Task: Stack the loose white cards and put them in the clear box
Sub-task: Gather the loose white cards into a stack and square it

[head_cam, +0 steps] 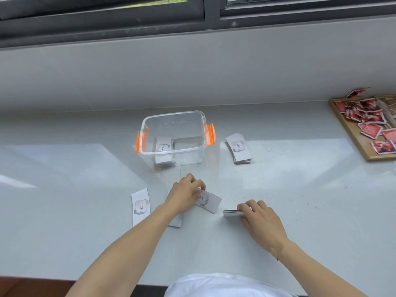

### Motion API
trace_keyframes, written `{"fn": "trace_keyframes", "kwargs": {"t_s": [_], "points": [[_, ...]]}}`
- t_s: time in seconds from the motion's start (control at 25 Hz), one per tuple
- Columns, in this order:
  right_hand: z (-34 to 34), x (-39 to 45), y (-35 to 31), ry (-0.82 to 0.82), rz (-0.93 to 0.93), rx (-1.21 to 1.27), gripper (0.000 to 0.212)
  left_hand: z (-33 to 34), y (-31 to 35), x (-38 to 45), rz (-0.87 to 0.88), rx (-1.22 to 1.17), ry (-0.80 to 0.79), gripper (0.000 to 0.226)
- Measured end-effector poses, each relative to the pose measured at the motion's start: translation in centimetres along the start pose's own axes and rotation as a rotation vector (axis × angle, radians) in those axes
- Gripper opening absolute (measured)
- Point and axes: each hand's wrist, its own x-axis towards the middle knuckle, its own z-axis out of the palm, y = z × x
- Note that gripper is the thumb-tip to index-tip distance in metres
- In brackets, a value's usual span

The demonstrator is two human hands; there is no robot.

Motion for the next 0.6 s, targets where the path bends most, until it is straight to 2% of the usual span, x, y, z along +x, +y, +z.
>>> {"fn": "trace_keyframes", "kwargs": {"t_s": [0.12,0.24,0.36,0.48,0.6], "points": [[0.3,0.1,-0.1,-0.034,0.033,0.034,0.054,1.3,2.4,-0.9,-0.030,-0.189,0.100,0.017],[0.4,0.1,-0.2,-0.022,0.063,0.081,0.069,2.9,4.9,-1.5,-0.012,-0.268,0.133,0.020],[0.4,0.3,-0.2,-0.033,0.090,0.104,0.065,4.2,7.2,-2.1,-0.029,-0.410,0.040,0.024],[0.7,0.6,-0.3,-0.046,0.090,0.109,0.050,4.6,9.0,-2.5,-0.109,-0.718,-0.116,0.026],[1.2,0.4,-0.5,-0.030,0.109,0.074,0.031,4.8,10.0,-2.5,-0.131,-0.748,-0.159,0.031]]}}
